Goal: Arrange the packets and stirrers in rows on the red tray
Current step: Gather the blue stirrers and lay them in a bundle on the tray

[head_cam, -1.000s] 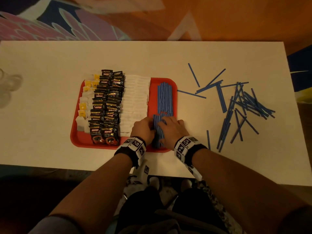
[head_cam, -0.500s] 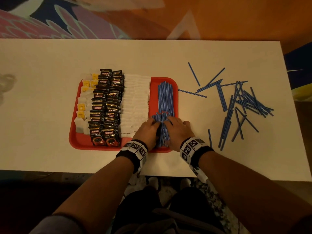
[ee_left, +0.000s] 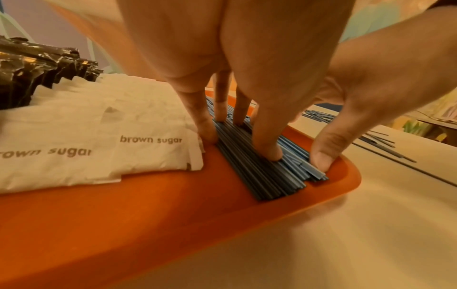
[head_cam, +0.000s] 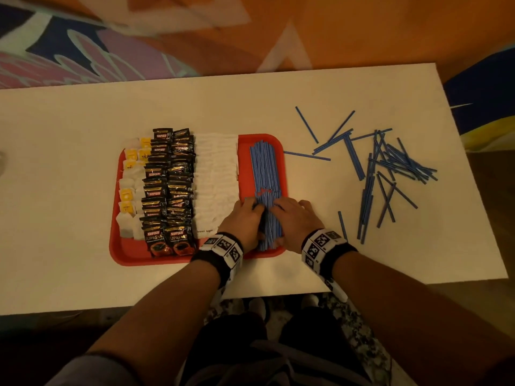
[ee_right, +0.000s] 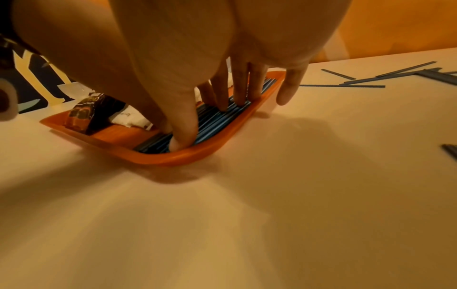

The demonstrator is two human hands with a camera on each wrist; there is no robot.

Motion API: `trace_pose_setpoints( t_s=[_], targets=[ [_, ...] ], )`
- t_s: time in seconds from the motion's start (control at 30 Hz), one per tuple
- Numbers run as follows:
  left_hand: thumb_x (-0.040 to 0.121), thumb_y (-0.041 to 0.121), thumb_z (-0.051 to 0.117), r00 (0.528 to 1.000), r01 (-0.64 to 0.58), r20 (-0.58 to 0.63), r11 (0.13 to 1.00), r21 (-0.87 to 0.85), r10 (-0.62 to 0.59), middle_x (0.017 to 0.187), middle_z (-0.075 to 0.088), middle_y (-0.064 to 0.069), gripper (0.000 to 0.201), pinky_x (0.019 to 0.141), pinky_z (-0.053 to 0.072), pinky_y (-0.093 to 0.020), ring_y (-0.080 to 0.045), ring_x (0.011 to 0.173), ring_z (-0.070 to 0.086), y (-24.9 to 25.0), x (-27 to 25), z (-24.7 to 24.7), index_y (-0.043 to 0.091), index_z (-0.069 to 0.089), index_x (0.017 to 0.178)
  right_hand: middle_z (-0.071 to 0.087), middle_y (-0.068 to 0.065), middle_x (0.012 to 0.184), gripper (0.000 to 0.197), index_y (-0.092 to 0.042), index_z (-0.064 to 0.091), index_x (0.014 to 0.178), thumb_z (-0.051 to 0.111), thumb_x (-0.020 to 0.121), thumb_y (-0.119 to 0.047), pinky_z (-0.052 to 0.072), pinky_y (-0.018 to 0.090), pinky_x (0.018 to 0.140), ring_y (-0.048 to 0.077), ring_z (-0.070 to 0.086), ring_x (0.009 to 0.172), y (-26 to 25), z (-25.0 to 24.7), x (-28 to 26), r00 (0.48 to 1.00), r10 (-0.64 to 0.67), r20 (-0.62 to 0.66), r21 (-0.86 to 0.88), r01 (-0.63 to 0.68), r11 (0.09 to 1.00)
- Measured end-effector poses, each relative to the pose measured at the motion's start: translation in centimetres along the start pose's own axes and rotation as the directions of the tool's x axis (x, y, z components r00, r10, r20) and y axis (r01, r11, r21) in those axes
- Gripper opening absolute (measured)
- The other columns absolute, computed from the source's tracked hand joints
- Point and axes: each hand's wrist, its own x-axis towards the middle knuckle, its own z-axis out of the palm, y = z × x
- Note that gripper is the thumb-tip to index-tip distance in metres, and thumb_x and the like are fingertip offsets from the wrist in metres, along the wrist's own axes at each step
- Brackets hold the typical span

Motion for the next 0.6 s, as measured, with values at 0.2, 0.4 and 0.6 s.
trace_pose_setpoints(
  t_s=[0.2,0.4,0.6],
  targets=[
    [0.085,0.030,0.072,0.999,-0.050,0.026,0.996,0.068,0.048,0.145,0.035,-0.008,0.067,0.099,0.048,-0.047,-0.031,0.131,0.033,0.1,0.3,-0.4,0.013,0.041,0.143,0.029,0.003,0.153,0.080,-0.017,0.037,0.143,0.073,0.078,-0.047,0.016,0.044,0.116,0.021,0.019,0.145,0.2,0.6,0.1,1.000,0.001,-0.003,-0.023,-0.001,1.000],
    [0.088,0.027,0.066,0.997,-0.068,-0.022,0.996,0.052,0.069,0.143,0.036,-0.008,0.060,0.098,0.049,-0.046,-0.031,0.127,0.039,1.6,1.1,-1.8,0.014,0.042,0.141,0.045,0.002,0.141,0.057,-0.017,0.048,0.135,0.069,0.084,-0.034,0.026,0.036,0.110,0.021,0.037,0.132,1.3,-0.5,-1.3,0.989,0.101,-0.109,0.165,-0.083,0.983],
    [0.093,0.023,0.061,0.994,-0.082,-0.075,0.997,0.014,0.083,0.143,0.038,-0.010,0.055,0.109,0.039,-0.043,-0.032,0.130,0.041,6.4,5.8,-4.7,0.012,0.042,0.144,0.037,0.000,0.144,0.056,-0.024,0.043,0.137,0.068,0.088,-0.028,0.029,0.038,0.111,0.023,0.033,0.134,8.4,-0.9,-4.6,0.909,0.415,-0.043,0.352,-0.375,0.858]
  ],
)
